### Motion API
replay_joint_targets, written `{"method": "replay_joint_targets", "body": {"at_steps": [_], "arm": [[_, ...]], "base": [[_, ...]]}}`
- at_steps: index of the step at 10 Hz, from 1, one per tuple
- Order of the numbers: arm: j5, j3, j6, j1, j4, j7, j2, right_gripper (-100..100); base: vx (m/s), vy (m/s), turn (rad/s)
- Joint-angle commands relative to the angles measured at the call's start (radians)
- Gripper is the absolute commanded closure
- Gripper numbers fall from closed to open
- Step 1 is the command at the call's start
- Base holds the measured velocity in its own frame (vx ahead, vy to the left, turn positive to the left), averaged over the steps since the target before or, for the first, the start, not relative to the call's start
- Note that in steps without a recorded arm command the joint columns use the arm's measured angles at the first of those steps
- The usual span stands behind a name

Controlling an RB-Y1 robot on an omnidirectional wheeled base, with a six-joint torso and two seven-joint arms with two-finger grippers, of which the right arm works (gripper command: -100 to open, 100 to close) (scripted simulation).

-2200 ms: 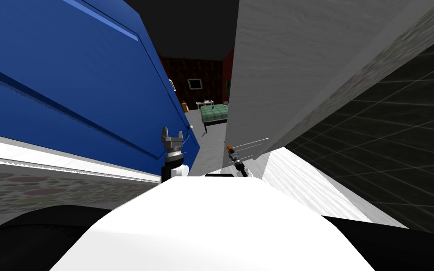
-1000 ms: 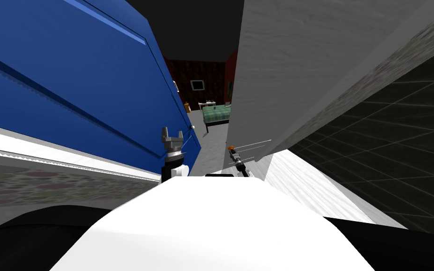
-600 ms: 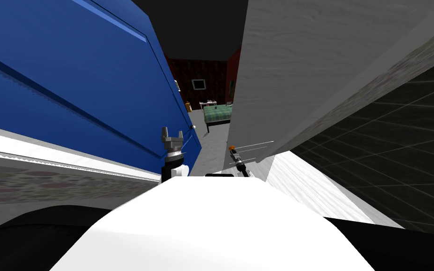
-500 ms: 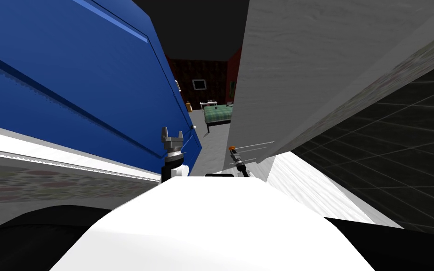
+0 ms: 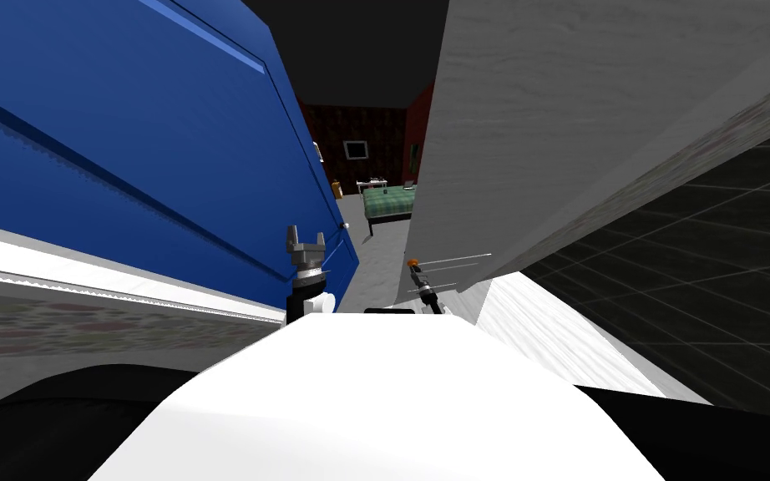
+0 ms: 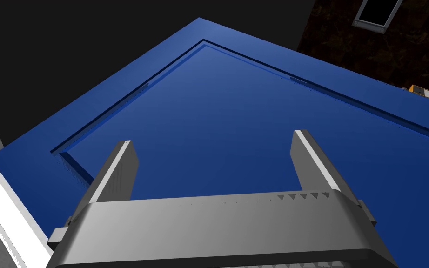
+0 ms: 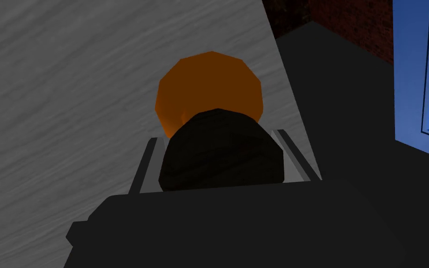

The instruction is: Push the door open

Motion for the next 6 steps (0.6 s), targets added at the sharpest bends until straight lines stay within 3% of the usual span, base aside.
{"method": "replay_joint_targets", "body": {"at_steps": [1, 6], "arm": [[-0.004, -0.007, 0.012, 0.004, -0.028, -0.009, -0.01, 100], [-0.08, -0.004, 0.008, 0.016, -0.042, -0.159, -0.018, 100]], "base": [[0.005, 0.007, 0.0], [0.043, 0.004, 0.044]]}}
